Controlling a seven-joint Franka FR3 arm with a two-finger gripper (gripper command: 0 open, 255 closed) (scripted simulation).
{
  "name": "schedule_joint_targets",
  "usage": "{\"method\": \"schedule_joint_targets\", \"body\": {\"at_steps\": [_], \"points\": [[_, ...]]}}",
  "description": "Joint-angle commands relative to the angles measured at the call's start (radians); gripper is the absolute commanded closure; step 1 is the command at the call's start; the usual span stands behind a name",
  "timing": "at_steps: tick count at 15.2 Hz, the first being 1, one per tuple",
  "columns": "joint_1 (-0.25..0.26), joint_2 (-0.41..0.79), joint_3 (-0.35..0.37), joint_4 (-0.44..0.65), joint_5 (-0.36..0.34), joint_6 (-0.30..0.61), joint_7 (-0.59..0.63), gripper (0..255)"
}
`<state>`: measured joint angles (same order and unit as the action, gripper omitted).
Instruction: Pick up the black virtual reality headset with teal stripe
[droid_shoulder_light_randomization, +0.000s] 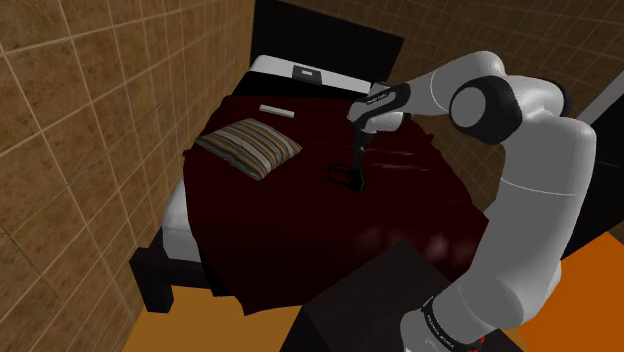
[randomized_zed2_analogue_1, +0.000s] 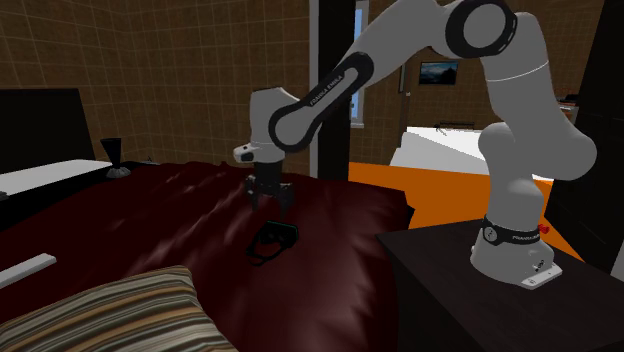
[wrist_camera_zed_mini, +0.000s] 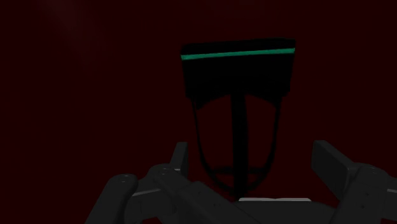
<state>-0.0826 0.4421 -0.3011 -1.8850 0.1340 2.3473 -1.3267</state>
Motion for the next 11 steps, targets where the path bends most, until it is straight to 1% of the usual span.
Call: {"method": "schedule_joint_targets", "body": {"at_steps": [1, 6, 9, 10, 11], "points": [[-0.008, 0.032, 0.009, 0.01, 0.011, 0.022, -0.018, 0], [-0.017, 0.077, 0.021, 0.004, 0.028, 0.072, -0.027, 0], [-0.018, 0.082, 0.022, 0.004, 0.03, 0.077, -0.028, 0], [-0.018, 0.082, 0.022, 0.003, 0.03, 0.077, -0.029, 255], [-0.018, 0.082, 0.022, 0.003, 0.03, 0.077, -0.029, 255]]}}
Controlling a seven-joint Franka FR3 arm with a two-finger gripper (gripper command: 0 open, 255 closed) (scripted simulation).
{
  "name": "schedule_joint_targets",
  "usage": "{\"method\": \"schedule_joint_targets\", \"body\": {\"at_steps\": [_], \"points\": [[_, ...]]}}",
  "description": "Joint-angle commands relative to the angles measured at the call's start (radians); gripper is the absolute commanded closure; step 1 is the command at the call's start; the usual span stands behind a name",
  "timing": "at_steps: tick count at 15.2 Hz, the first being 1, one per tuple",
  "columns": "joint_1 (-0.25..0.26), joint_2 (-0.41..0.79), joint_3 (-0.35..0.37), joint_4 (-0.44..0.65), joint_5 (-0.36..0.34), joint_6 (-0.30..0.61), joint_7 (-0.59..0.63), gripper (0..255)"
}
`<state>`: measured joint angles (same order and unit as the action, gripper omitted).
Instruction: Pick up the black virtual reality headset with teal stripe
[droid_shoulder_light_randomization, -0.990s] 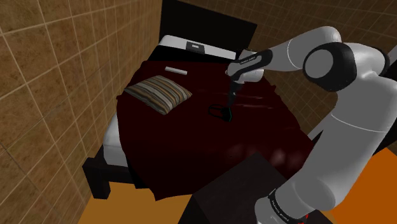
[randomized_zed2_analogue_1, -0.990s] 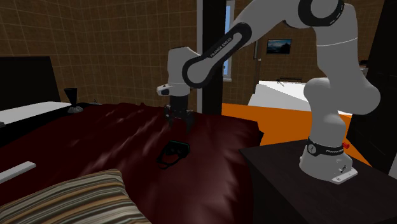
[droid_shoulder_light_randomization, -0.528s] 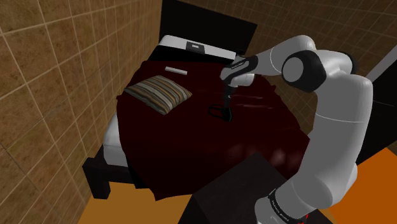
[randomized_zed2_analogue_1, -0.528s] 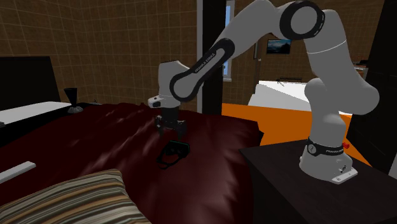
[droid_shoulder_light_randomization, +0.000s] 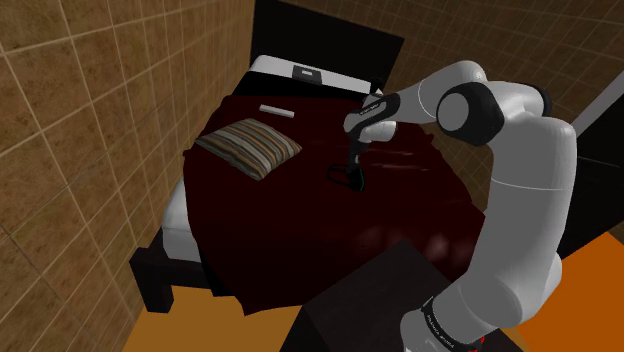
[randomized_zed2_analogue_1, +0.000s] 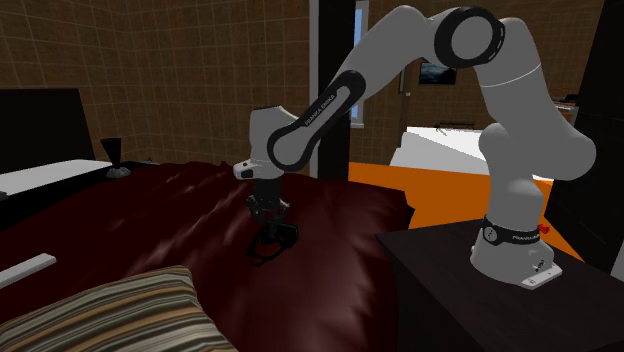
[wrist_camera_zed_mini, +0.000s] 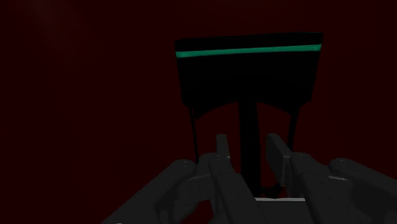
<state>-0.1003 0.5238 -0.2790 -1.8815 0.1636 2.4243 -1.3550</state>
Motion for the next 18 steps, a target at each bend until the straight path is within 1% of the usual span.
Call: {"method": "schedule_joint_targets", "body": {"at_steps": [1, 8, 18], "points": [[0.0, 0.0, 0.0, 0.0, 0.0, 0.001, 0.0, 255], [0.0, 0.001, 0.0, 0.001, 0.0, 0.0, 0.0, 255], [0.016, -0.087, -0.021, 0.016, -0.033, -0.1, 0.019, 255]]}}
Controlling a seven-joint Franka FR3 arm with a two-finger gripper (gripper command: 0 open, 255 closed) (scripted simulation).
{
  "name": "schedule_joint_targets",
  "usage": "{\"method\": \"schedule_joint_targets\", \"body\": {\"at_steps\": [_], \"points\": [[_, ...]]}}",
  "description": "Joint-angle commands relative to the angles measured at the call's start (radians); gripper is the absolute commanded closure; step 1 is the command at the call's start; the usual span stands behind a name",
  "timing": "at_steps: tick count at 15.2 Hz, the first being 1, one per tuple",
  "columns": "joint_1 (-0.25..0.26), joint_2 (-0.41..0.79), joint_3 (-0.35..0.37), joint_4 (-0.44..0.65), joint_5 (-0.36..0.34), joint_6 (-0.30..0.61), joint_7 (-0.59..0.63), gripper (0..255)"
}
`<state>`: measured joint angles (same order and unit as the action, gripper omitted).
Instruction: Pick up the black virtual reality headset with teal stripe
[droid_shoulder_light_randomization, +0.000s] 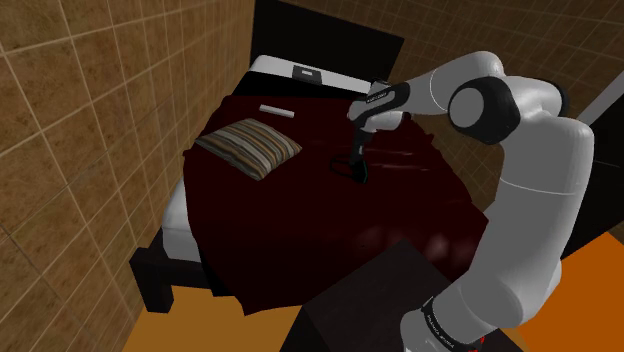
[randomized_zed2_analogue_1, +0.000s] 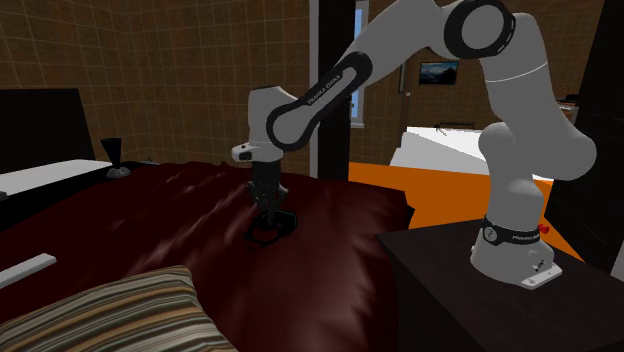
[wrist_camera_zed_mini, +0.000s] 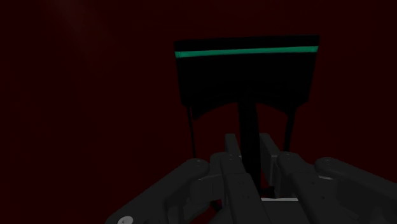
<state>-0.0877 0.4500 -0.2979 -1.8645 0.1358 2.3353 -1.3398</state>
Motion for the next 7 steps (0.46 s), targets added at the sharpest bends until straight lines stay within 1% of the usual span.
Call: {"method": "schedule_joint_targets", "body": {"at_steps": [1, 5, 7], "points": [[0.005, -0.021, -0.004, 0.002, -0.008, -0.021, 0.005, 255], [0.009, -0.051, -0.011, 0.015, -0.02, -0.064, 0.012, 255], [0.009, -0.052, -0.011, 0.016, -0.021, -0.066, 0.013, 255]]}}
